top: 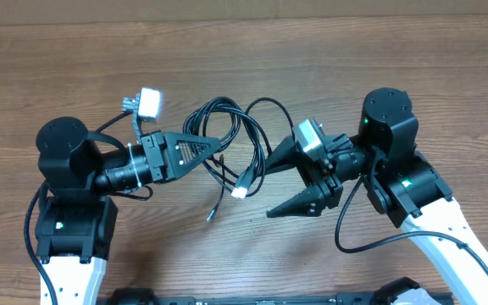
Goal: Untangle cables
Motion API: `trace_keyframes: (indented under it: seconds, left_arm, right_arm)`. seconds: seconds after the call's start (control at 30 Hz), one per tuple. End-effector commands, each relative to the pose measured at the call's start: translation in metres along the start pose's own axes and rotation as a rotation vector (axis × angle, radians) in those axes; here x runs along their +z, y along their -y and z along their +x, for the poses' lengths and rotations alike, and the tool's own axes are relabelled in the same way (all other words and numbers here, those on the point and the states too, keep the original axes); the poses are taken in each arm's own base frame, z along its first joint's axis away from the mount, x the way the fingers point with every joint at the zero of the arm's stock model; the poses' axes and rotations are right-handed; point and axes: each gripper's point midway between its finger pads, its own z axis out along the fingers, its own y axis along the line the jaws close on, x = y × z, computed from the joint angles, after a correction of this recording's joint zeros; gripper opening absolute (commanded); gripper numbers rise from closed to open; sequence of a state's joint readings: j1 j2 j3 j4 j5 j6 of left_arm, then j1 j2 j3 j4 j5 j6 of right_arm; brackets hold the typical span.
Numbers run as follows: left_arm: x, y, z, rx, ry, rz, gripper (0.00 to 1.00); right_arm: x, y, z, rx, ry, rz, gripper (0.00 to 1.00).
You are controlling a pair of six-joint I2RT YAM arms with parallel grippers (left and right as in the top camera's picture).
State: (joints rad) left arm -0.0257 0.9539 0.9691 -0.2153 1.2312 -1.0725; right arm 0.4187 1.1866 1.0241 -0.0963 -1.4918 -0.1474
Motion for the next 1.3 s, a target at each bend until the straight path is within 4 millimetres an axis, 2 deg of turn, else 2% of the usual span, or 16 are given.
trace_keyframes:
  seconds: [0.0, 0.07, 0.17, 0.23, 0.27, 0.33, 0.4, 0.53, 0.67, 0.73, 0.83, 0.9, 0.97, 1.03, 1.17, 1.27]
  left_arm:
    - [0.012, 0.008, 0.007, 0.066, -0.013, 0.001, 0.04]
    - [0.023, 0.010, 0.015, 0.084, -0.029, -0.003, 0.04]
    - [0.026, 0.005, 0.011, 0.090, 0.002, -0.029, 0.04]
    - [0.026, 0.003, 0.010, 0.107, 0.011, -0.042, 0.04]
    - [0.026, 0.003, 0.010, 0.125, 0.010, -0.042, 0.04]
    - [0.026, 0.003, 0.010, 0.195, 0.007, -0.042, 0.04]
    - [0.026, 0.001, 0.009, 0.271, 0.010, -0.050, 0.04]
    - [0.026, -0.005, 0.008, 0.253, 0.023, -0.078, 0.04]
    - [0.026, -0.007, 0.011, 0.312, 0.005, -0.077, 0.04]
    - [0.026, -0.007, 0.011, 0.318, 0.006, -0.077, 0.04]
    - [0.026, -0.007, 0.011, 0.344, 0.005, -0.077, 0.04]
    - [0.026, -0.007, 0.011, 0.347, 0.005, -0.077, 0.04]
    - [0.026, -0.006, 0.011, 0.368, 0.002, -0.076, 0.04]
    - [0.026, -0.006, 0.011, 0.382, 0.000, -0.074, 0.04]
    - [0.026, -0.006, 0.011, 0.399, 0.000, -0.074, 0.04]
    - [0.026, -0.006, 0.012, 0.414, -0.001, -0.074, 0.04]
  right_arm:
    - [0.000, -0.007, -0.009, -0.040, 0.004, -0.021, 0.66]
    - [0.000, -0.006, -0.010, -0.043, 0.005, -0.019, 0.66]
    - [0.000, -0.006, -0.011, -0.012, 0.005, -0.018, 0.65]
    - [0.000, -0.006, -0.011, -0.012, 0.005, -0.018, 0.59]
    - [0.000, -0.006, -0.011, -0.012, 0.005, -0.018, 0.52]
    - [0.000, -0.006, -0.011, -0.011, 0.005, -0.018, 0.46]
    - [0.000, -0.002, -0.011, 0.034, 0.005, 0.007, 0.46]
    - [0.000, 0.000, -0.011, 0.041, 0.005, 0.017, 0.45]
    - [-0.001, 0.016, -0.011, 0.098, 0.011, 0.113, 0.36]
    - [-0.002, 0.021, -0.011, 0.120, 0.014, 0.141, 0.37]
    - [-0.002, 0.023, -0.011, 0.120, 0.015, 0.152, 0.44]
    - [-0.002, 0.025, -0.011, 0.121, 0.016, 0.162, 0.44]
    - [-0.004, 0.034, -0.010, 0.165, 0.023, 0.215, 0.37]
    - [-0.006, 0.044, -0.009, 0.205, 0.032, 0.267, 0.19]
    - [-0.006, 0.044, -0.009, 0.211, 0.031, 0.267, 0.07]
    - [-0.008, 0.050, -0.006, 0.252, 0.035, 0.307, 0.04]
